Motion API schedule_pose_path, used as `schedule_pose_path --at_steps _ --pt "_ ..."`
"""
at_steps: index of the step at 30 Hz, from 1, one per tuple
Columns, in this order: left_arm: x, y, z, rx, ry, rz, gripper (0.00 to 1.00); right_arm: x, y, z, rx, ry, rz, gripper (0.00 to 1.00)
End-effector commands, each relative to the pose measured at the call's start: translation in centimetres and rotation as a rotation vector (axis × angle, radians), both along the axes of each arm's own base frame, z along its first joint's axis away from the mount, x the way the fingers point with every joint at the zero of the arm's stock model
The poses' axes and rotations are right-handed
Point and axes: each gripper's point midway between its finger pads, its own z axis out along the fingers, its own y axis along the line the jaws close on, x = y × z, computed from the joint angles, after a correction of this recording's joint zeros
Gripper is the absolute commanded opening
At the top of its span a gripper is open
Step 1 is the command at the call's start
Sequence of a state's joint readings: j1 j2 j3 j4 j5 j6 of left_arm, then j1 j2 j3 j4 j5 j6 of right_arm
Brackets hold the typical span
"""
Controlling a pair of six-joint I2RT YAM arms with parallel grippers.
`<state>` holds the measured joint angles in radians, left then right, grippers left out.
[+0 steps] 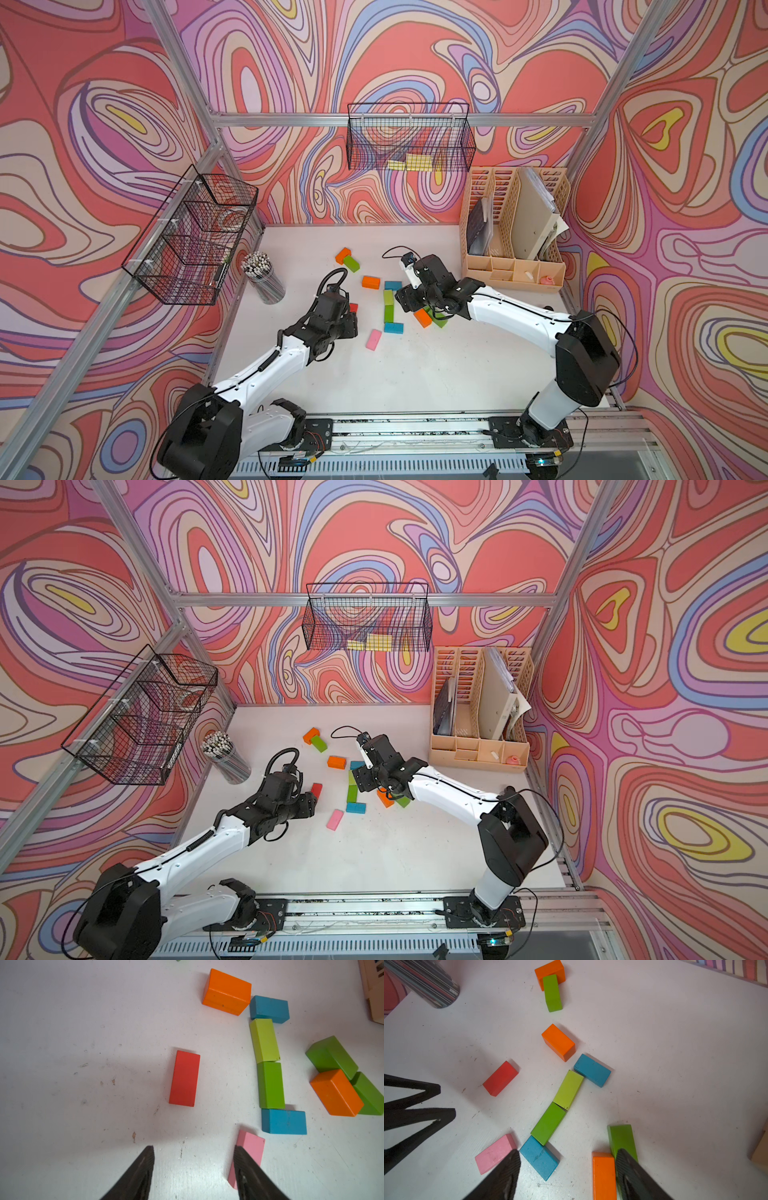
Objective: Assemble the letter c with building blocks
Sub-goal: Pick up the building block from the center of the board.
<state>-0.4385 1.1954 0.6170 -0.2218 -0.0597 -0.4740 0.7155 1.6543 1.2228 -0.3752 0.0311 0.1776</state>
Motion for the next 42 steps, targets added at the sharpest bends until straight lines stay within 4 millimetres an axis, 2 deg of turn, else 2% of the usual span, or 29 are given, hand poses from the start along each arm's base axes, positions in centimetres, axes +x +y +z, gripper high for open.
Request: schedule_pose_path --at_steps 1,4,8,13,16,19,25,30,36,39,42 --pt "0.6 1.1 -0.3 0.086 0.031 0.03 0.68 0.6 -1.2 -0.3 0.015 0.033 -0.065 0.77" --pt "1.7 1.0 -0.6 0.122 0.042 0.027 0.72 0.9 -2.1 -0.5 0.043 0.061 -0.089 0.8" --pt "3.1 0.4 -1.5 0.16 0.084 0.007 0.73 1.1 -3.4 -0.6 0.07 0.078 -0.116 0.84" --pt "4.7 -0.3 -3.3 0.2 0.144 -0.014 0.65 1.1 -4.6 -0.7 0.098 0.088 -0.127 0.85" --pt "5.4 -0.6 -4.2 0.219 0.16 -0.027 0.59 1.0 -5.0 -0.9 0.11 0.095 -0.126 0.81" --pt "5.9 -0.6 -4.9 0.246 0.184 -0.031 0.58 1.0 -5.2 -1.0 0.125 0.108 -0.118 0.79" --pt "6.1 -0.6 -6.3 0.282 0.23 -0.042 0.54 0.9 -5.7 -1.2 0.15 0.125 -0.117 0.78" --pt "6.1 -0.5 -7.4 0.302 0.267 -0.052 0.48 0.8 -5.8 -1.0 0.182 0.141 -0.112 0.73" --pt "6.2 -1.2 -6.8 0.271 0.251 -0.085 0.28 0.7 -5.6 -0.6 0.25 0.167 -0.113 0.64" --pt "6.2 -2.1 -5.5 0.233 0.209 -0.135 0.22 0.5 -5.1 -0.2 0.32 0.199 -0.099 0.63" --pt "6.1 -3.2 -3.5 0.192 0.13 -0.215 0.21 0.2 -4.5 0.1 0.437 0.285 -0.105 0.64"
